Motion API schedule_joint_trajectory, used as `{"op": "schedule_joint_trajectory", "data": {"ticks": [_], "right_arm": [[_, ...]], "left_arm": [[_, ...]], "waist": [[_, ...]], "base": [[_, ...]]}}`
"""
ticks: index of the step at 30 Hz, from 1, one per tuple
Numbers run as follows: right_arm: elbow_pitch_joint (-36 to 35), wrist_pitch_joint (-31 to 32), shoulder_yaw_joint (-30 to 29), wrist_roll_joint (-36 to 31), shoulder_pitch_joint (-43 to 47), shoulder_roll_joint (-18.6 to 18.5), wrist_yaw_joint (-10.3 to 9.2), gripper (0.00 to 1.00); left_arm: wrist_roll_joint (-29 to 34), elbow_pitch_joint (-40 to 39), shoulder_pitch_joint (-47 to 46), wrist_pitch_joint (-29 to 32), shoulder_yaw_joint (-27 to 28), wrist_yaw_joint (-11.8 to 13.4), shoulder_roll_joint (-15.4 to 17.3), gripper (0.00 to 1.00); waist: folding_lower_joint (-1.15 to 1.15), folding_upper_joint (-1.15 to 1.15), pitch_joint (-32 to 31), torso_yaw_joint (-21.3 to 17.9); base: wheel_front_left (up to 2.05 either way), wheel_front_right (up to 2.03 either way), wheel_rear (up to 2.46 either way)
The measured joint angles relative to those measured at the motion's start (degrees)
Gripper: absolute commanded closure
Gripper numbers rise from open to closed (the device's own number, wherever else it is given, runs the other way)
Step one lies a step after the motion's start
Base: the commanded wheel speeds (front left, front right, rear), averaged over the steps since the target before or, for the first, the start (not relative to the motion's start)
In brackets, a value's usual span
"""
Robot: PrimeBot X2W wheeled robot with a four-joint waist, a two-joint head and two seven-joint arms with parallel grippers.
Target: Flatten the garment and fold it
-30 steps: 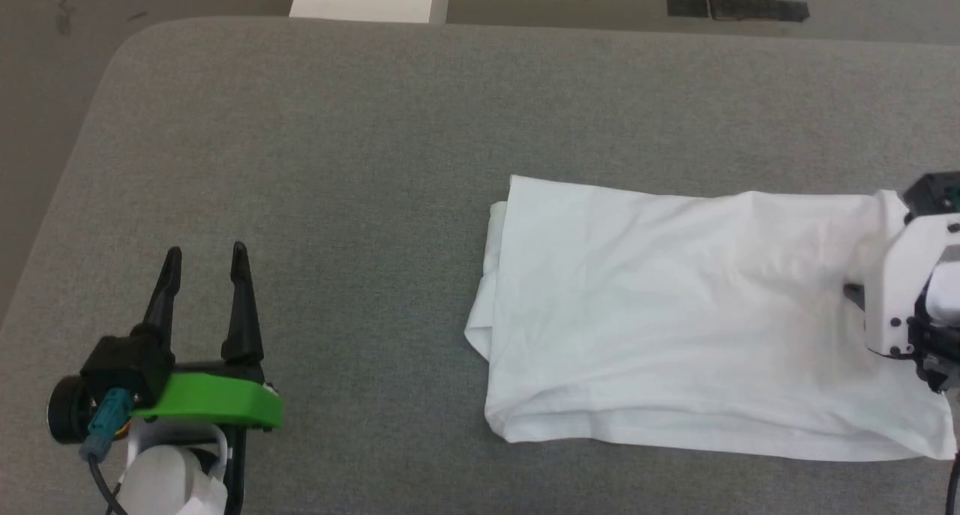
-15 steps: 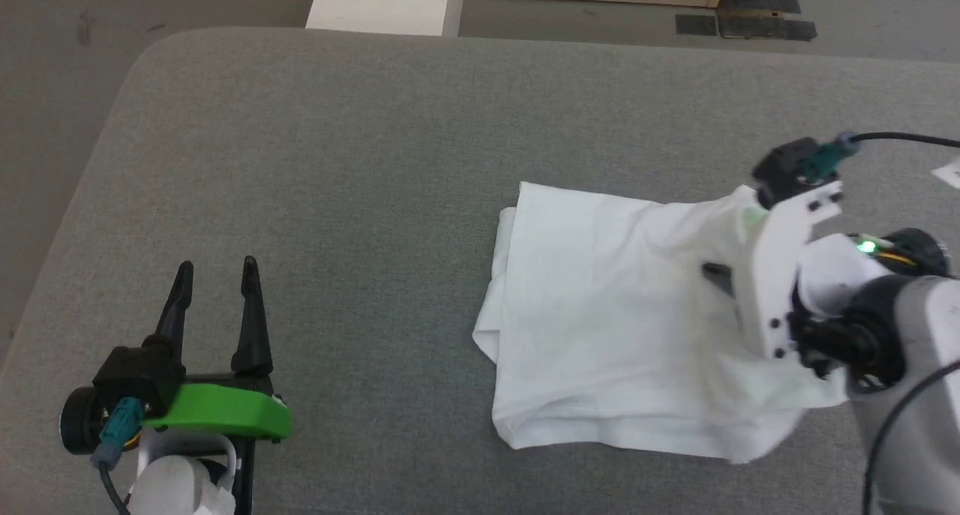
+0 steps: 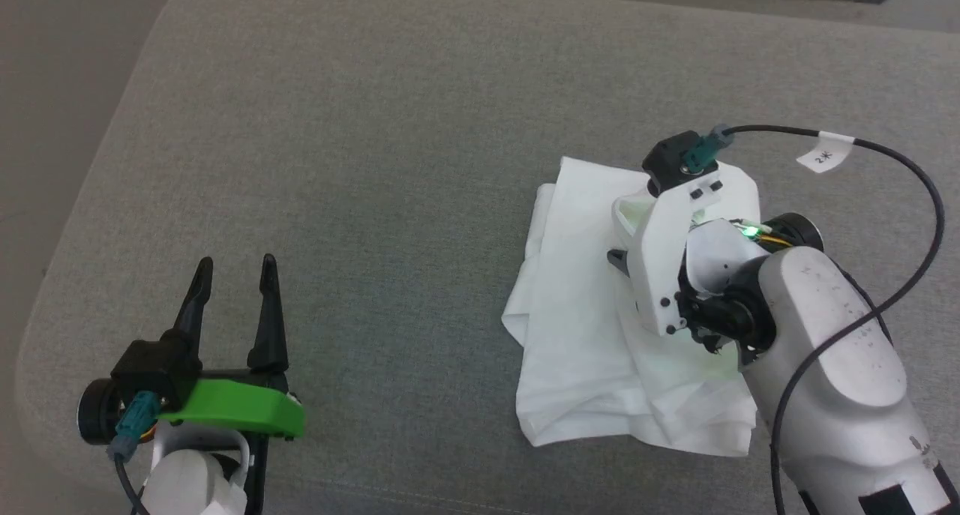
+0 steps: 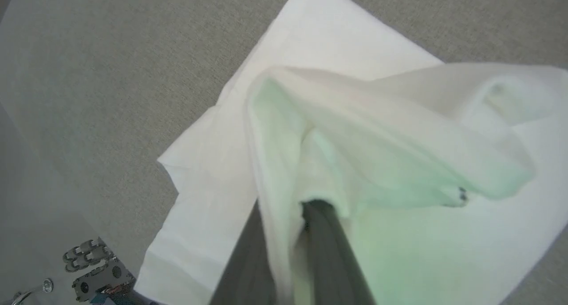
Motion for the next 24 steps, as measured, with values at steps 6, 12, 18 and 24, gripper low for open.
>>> {"op": "schedule_joint_trajectory", "data": {"ticks": [6, 12, 18, 24], "right_arm": [[6.65, -3.50, -0.24, -1.45, -1.83, 1.16, 0.00, 0.90], [8.11, -6.55, 2.70, -0.38, -3.54, 1.96, 0.00, 0.00], [5.48, -9.12, 7.68, 3.01, -5.64, 2.24, 0.00, 0.00], [1.66, -13.63, 11.27, 6.39, -6.45, 3.01, 0.00, 0.00]], "left_arm": [[-0.02, 0.30, -0.94, 0.00, -0.62, -0.25, -0.36, 0.00], [-0.02, 1.04, -0.94, 0.00, -0.45, -0.26, -0.69, 0.00], [-0.01, 1.32, -0.94, 0.00, -0.34, -0.29, -0.75, 0.00], [0.10, 1.43, -0.86, 0.00, 0.37, -0.31, -0.59, 0.00]], "waist": [[0.00, 0.00, 1.74, 1.32], [0.00, 0.00, 1.67, 1.33], [0.00, 0.00, 0.11, 0.22], [0.00, 0.00, -1.77, -1.38]], "base": [[0.00, 0.00, 0.00], [0.00, 0.00, 0.00], [0.00, 0.00, 0.00], [0.00, 0.00, 0.00]]}}
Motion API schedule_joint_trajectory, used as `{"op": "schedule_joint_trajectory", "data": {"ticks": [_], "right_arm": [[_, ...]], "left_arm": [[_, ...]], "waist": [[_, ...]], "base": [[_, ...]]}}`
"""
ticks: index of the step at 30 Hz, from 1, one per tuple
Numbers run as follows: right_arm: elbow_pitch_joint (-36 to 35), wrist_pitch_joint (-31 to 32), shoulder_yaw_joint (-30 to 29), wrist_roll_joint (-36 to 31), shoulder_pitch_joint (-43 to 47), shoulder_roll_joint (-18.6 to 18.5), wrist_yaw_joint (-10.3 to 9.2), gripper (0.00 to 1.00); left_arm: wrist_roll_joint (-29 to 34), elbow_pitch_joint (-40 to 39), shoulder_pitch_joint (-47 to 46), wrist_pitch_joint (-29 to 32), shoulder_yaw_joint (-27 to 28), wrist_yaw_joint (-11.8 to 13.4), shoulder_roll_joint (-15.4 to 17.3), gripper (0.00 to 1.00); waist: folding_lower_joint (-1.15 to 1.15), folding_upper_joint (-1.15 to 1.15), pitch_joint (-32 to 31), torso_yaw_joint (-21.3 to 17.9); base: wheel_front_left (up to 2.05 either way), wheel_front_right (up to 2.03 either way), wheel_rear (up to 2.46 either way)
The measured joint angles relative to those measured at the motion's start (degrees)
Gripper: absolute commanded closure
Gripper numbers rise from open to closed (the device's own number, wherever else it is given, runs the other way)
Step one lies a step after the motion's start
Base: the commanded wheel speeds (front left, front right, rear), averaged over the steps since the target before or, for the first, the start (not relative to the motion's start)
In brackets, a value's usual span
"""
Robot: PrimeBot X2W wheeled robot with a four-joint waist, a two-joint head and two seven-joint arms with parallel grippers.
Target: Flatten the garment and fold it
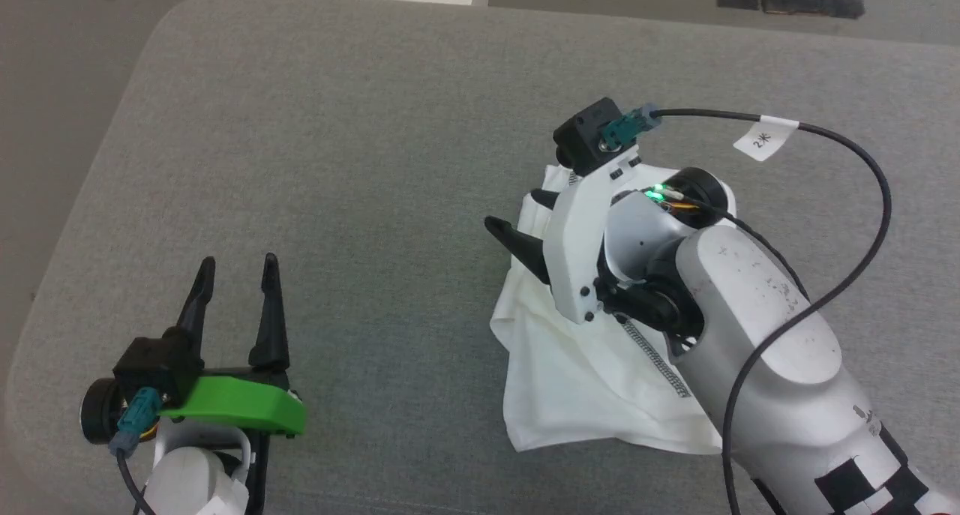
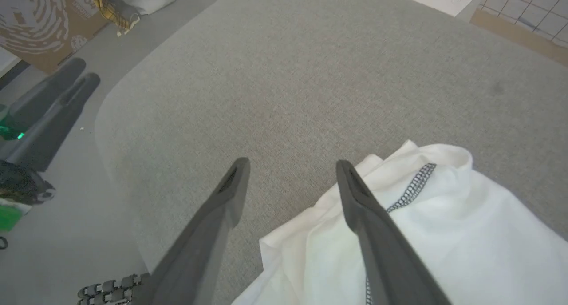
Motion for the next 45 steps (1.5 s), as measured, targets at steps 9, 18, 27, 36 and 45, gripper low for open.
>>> {"op": "schedule_joint_trajectory", "data": {"ticks": [9, 18, 27, 36, 45], "right_arm": [[-5.02, -6.54, -7.36, -3.24, 1.84, -0.75, 0.00, 0.00], [-4.14, -1.11, -22.62, -20.11, 14.52, -1.08, 0.00, 0.00], [1.04, 0.20, -23.71, -22.16, 15.73, 0.10, 0.00, 0.00], [6.53, -0.82, -21.24, -21.61, 13.54, -0.02, 0.00, 0.00], [8.59, -1.25, -20.83, -23.23, 12.13, 0.40, 0.02, 1.00]], "left_arm": [[0.82, -1.35, 1.18, 0.00, 1.25, 0.08, 0.42, 0.00], [2.00, -2.65, 1.79, 0.00, 1.04, 0.32, 0.20, 0.00], [2.00, -2.32, 1.54, 0.00, -0.05, 0.29, 0.12, 0.00], [1.98, -1.45, 1.10, 0.00, -0.83, 0.04, 0.10, 0.00], [1.63, -0.26, 0.66, 0.00, -0.91, 0.02, 0.07, 0.00]], "waist": [[0.00, 0.00, -3.05, -4.21], [0.00, 0.00, -3.66, -7.79], [0.00, 0.00, -0.50, -6.01], [0.00, 0.00, 1.66, -3.81], [0.00, 0.00, 1.48, -3.42]], "base": [[0.00, 0.00, 0.00], [0.00, 0.00, 0.00], [0.00, 0.00, 0.00], [0.00, 0.00, 0.00], [0.00, 0.00, 0.00]]}}
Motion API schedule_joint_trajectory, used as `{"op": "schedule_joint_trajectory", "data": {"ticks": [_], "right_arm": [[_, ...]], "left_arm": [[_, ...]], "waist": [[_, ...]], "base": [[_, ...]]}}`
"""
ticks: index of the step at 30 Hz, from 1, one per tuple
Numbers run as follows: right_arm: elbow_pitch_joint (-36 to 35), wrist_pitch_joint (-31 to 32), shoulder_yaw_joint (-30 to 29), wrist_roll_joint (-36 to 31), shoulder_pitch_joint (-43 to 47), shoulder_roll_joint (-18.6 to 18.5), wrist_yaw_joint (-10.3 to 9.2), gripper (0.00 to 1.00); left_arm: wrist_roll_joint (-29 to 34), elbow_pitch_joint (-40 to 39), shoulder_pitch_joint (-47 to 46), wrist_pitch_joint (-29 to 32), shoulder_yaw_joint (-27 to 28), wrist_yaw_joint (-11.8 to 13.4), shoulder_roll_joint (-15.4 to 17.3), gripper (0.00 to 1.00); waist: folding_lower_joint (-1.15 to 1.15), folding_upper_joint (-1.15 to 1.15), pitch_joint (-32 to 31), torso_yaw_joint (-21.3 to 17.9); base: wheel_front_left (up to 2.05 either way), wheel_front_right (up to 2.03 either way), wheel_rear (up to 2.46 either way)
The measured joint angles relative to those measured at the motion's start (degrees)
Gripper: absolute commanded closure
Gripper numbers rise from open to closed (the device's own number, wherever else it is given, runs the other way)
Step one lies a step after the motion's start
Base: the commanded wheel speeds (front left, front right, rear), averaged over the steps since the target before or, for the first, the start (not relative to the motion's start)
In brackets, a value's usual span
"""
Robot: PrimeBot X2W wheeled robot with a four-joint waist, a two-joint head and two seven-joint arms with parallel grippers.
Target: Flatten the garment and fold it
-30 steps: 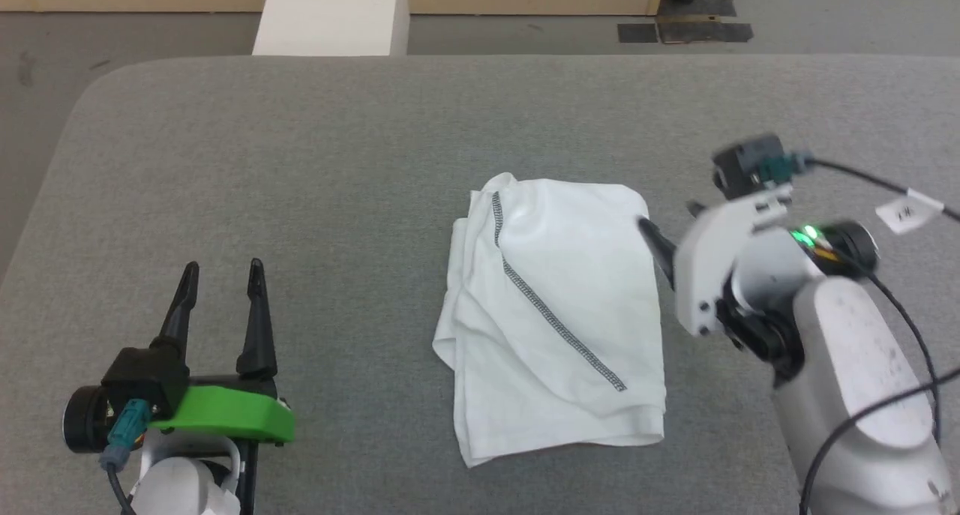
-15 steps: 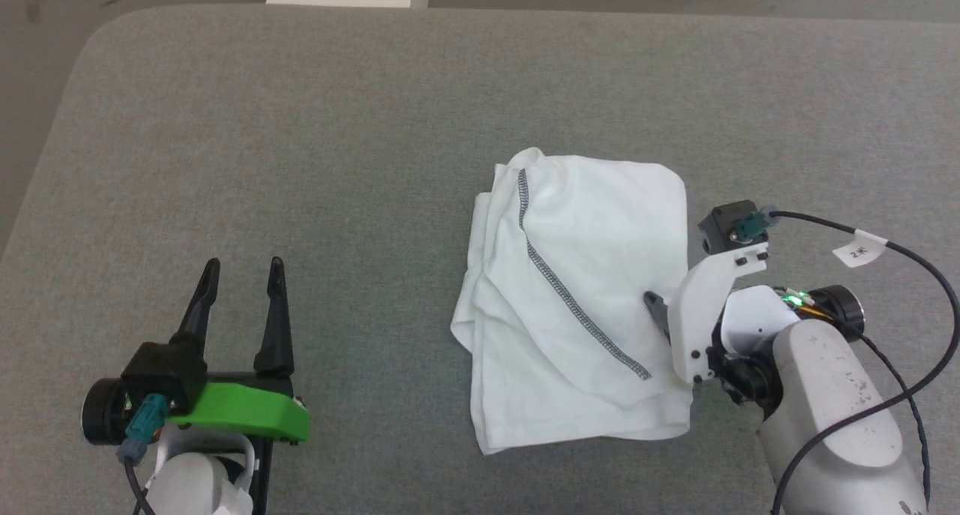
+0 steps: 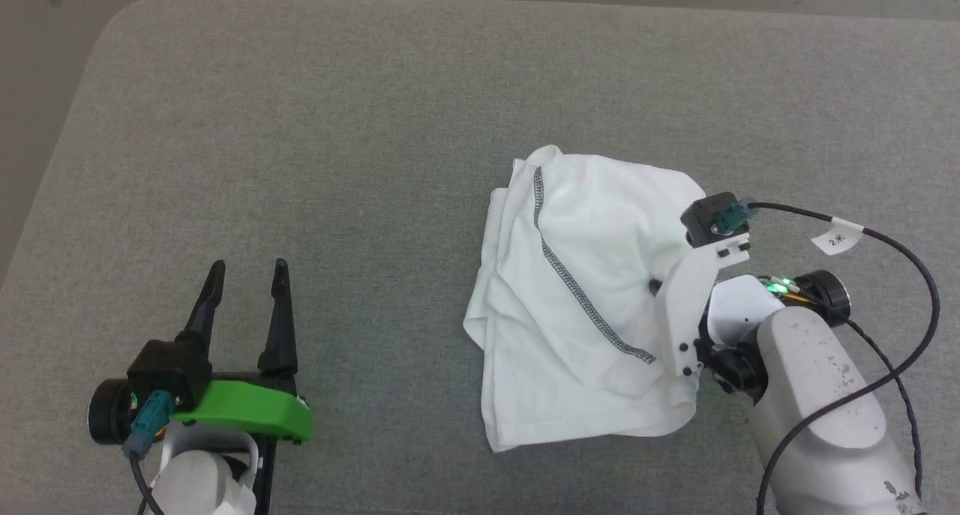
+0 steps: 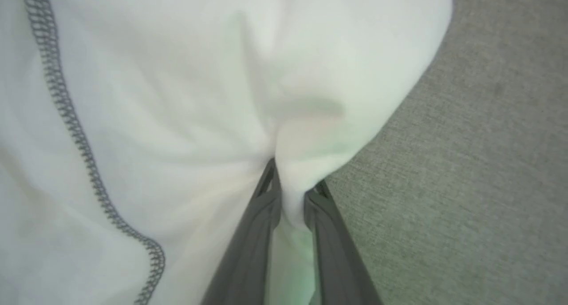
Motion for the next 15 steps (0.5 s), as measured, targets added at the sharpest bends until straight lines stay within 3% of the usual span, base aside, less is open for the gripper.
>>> {"op": "schedule_joint_trajectory", "data": {"ticks": [5, 10, 15], "right_arm": [[-1.27, 0.88, 5.99, -0.15, -0.60, -2.14, 0.00, 1.00], [-4.37, 4.17, 14.61, 4.60, -1.66, -9.93, 0.02, 1.00], [-5.78, 5.93, 19.52, 8.73, -5.07, -17.31, 0.00, 1.00]], "left_arm": [[0.00, -0.55, 0.15, 0.00, 0.99, 0.00, -0.19, 0.00], [0.00, -1.49, 0.76, 0.00, 1.55, 0.01, -0.18, 0.00], [0.10, -2.53, 0.62, 0.00, 1.74, 0.01, -0.03, 0.00]], "waist": [[0.00, 0.00, -0.58, -1.92], [0.00, 0.00, -0.92, -6.08], [0.00, 0.00, -0.49, -11.44]], "base": [[0.00, 0.00, 0.00], [0.00, 0.00, 0.00], [0.00, 0.00, 0.00]]}}
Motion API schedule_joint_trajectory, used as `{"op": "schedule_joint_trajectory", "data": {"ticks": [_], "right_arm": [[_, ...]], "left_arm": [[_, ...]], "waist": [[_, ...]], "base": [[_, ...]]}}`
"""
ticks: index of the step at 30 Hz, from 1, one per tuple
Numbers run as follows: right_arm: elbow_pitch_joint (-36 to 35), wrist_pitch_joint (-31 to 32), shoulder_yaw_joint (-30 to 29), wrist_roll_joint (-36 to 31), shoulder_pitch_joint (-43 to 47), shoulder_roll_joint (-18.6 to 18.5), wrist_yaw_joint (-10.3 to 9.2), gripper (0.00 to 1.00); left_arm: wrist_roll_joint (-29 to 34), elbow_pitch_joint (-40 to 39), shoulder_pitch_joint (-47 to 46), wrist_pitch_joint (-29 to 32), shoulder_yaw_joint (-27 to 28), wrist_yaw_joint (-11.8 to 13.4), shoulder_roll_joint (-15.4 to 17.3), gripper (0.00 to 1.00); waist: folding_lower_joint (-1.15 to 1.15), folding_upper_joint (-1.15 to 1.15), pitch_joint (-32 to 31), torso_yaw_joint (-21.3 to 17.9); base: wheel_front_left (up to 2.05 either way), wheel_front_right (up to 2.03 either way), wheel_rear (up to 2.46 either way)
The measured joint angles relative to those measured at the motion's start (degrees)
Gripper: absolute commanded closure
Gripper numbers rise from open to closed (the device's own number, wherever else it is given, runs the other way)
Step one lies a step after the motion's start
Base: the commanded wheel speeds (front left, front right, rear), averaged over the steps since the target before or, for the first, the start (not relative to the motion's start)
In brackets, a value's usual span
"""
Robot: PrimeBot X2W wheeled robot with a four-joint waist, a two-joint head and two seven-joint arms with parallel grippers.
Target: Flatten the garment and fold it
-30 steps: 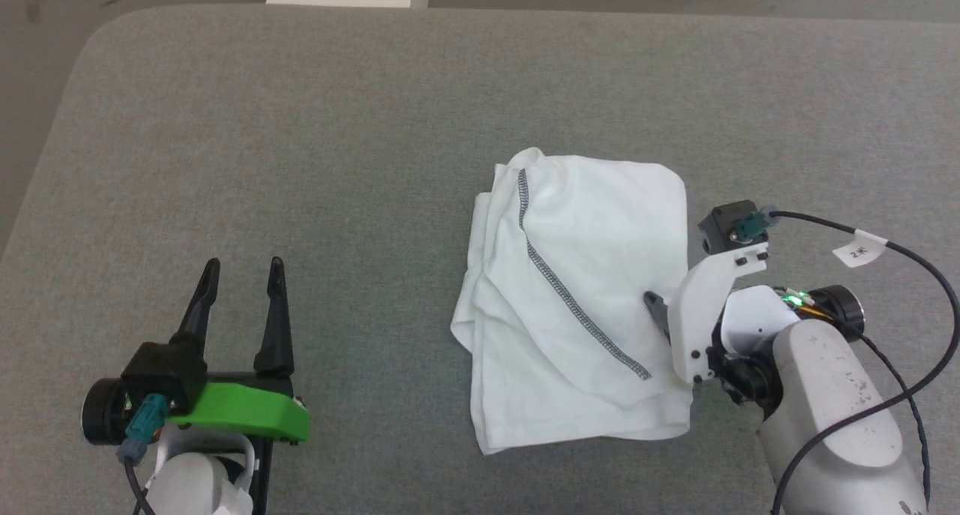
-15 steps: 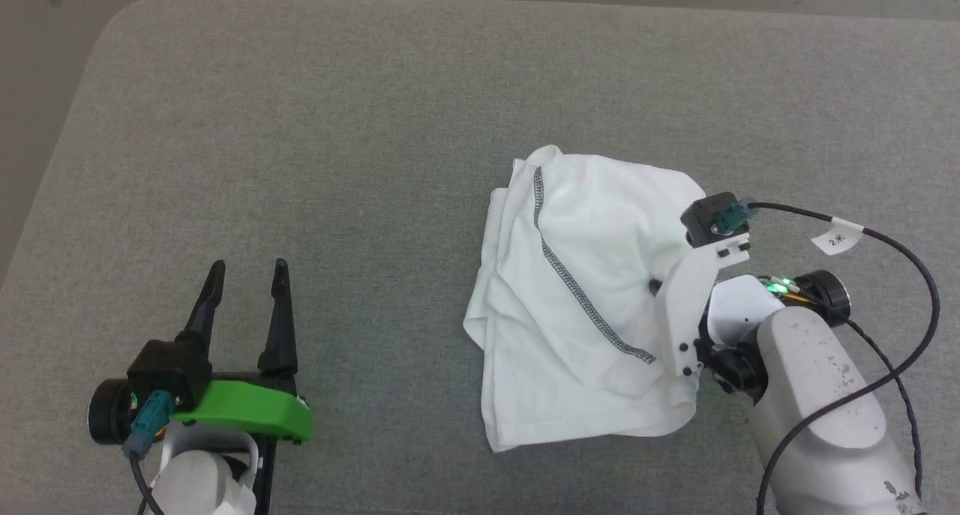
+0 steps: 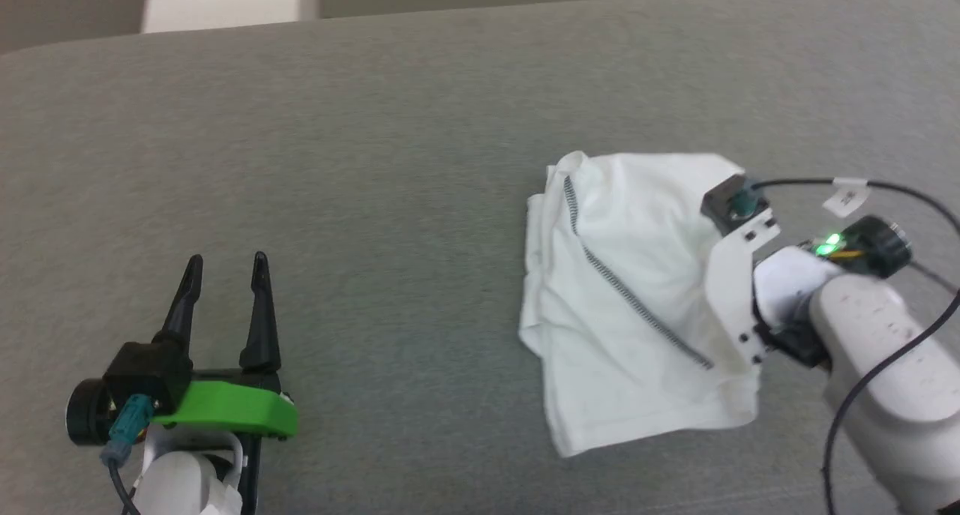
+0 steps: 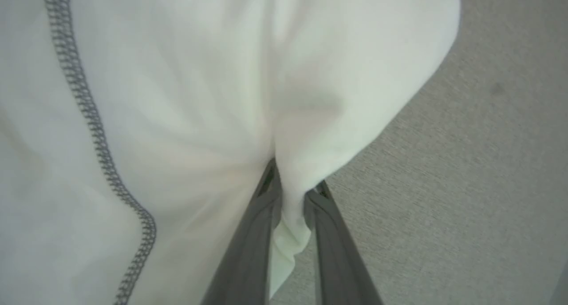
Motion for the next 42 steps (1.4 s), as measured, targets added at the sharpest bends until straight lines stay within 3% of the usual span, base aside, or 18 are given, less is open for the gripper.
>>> {"op": "schedule_joint_trajectory", "data": {"ticks": [6, 16, 22, 31, 32, 33, 42], "right_arm": [[1.51, -0.40, 1.89, 1.70, -5.39, -6.81, 0.00, 1.00], [5.67, -4.17, -2.05, -0.27, -11.28, -16.27, 0.00, 1.00], [8.98, -6.49, -8.25, -3.39, -14.34, -18.48, 0.01, 1.00], [13.11, -9.77, -21.86, -10.65, -16.16, -18.75, 0.01, 1.00], [13.23, -10.38, -23.60, -11.40, -16.36, -18.47, 0.01, 0.56], [13.29, -10.81, -25.01, -12.57, -16.62, -18.20, 0.01, 0.00], [12.47, -14.40, -31.54, -17.23, -16.97, -16.66, 0.01, 0.00]], "left_arm": [[0.59, -1.98, -1.41, 0.00, -0.20, -0.01, 1.58, 0.00], [2.01, -9.15, -4.22, 1.11, 0.64, 0.04, 6.01, 0.00], [2.23, -16.40, -4.08, 3.75, 3.45, 1.00, 8.76, 0.00], [2.41, -24.53, -1.15, 7.78, 6.91, 1.81, 11.18, 0.00], [2.41, -25.16, -0.78, 8.14, 7.21, 2.03, 11.36, 0.00], [2.41, -25.55, -0.48, 8.25, 7.45, 2.12, 11.49, 0.00], [2.13, -25.65, 0.57, 7.71, 7.56, 3.09, 11.33, 0.00]], "waist": [[0.00, 0.00, 1.89, -6.36], [0.00, 0.00, 10.46, -10.48], [0.00, 0.00, 16.78, -10.88], [0.01, 0.00, 23.36, -11.54], [0.01, 0.00, 23.77, -11.63], [0.01, 0.00, 24.10, -11.72], [0.01, -0.01, 22.53, -11.23]], "base": [[0.00, 0.00, 0.00], [0.00, 0.00, 0.00], [0.00, 0.00, 0.00], [0.00, 0.00, 0.00], [0.00, 0.00, 0.00], [0.00, 0.00, 0.00], [0.00, 0.00, 0.00]]}}
